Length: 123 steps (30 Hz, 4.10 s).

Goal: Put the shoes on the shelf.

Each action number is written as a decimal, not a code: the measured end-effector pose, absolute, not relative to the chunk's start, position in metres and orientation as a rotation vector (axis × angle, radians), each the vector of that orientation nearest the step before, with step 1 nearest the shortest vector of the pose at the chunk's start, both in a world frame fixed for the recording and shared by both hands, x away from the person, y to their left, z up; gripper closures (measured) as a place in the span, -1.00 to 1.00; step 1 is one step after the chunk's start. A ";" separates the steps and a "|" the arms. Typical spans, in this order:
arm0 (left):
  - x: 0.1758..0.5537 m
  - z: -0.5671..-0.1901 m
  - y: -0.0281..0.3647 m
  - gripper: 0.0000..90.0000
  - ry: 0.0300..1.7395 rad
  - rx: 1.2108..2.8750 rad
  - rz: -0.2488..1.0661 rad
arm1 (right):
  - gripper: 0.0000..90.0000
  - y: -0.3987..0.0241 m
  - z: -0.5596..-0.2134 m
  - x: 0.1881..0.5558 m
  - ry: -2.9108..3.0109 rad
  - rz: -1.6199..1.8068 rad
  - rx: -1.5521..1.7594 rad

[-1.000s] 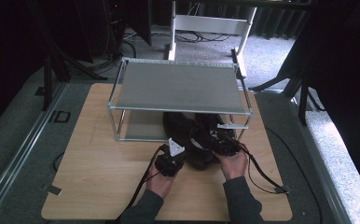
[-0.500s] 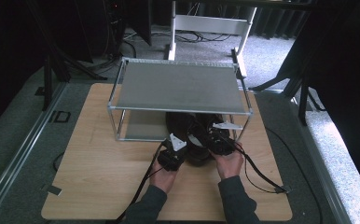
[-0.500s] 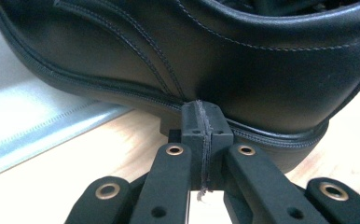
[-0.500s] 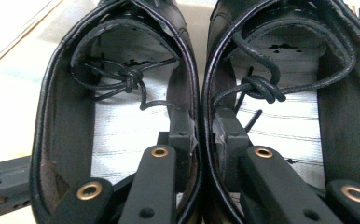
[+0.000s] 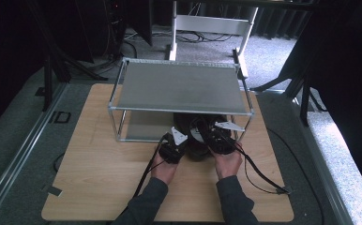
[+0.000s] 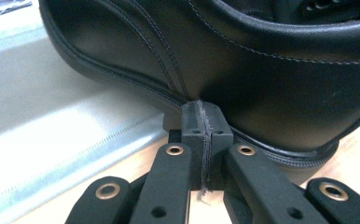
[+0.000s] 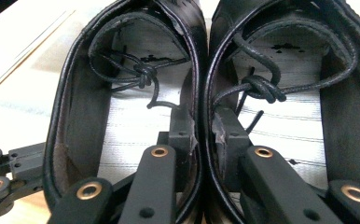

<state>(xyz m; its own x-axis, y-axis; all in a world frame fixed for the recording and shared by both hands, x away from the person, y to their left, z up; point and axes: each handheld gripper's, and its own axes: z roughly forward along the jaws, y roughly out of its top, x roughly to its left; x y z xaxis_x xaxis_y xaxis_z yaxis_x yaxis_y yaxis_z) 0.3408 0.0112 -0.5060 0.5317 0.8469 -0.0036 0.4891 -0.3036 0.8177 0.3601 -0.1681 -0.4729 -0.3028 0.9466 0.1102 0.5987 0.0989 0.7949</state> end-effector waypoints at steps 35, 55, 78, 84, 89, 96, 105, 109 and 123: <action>0.379 -0.522 -0.002 1.00 1.069 1.953 0.747 | 0.76 -0.161 -0.490 0.387 1.791 1.112 1.506; 0.392 -0.532 0.002 1.00 1.128 1.950 0.766 | 0.76 -0.147 -0.499 0.395 1.753 1.094 1.488; 0.403 -0.539 -0.001 1.00 1.194 1.974 0.772 | 0.62 -0.144 -0.502 0.402 1.724 1.127 1.434; 0.409 -0.541 0.004 0.93 1.212 1.993 0.731 | 0.11 -0.147 -0.503 0.404 1.720 1.167 1.378; 0.410 -0.539 0.014 0.72 1.230 1.978 0.644 | -0.07 -0.146 -0.502 0.398 1.686 1.164 1.359; 0.399 -0.539 0.025 0.37 1.220 1.951 0.579 | -0.18 -0.155 -0.490 0.381 1.715 1.234 1.260; 0.373 -0.533 0.027 0.09 1.114 1.932 0.523 | -0.25 -0.194 -0.494 0.355 1.715 1.233 1.268; 0.364 -0.531 0.024 0.05 1.079 1.949 0.529 | -0.25 -0.207 -0.504 0.352 1.738 1.198 1.312; 0.368 -0.536 0.013 0.11 1.063 2.000 0.544 | -0.27 -0.231 -0.522 0.341 1.812 1.106 1.371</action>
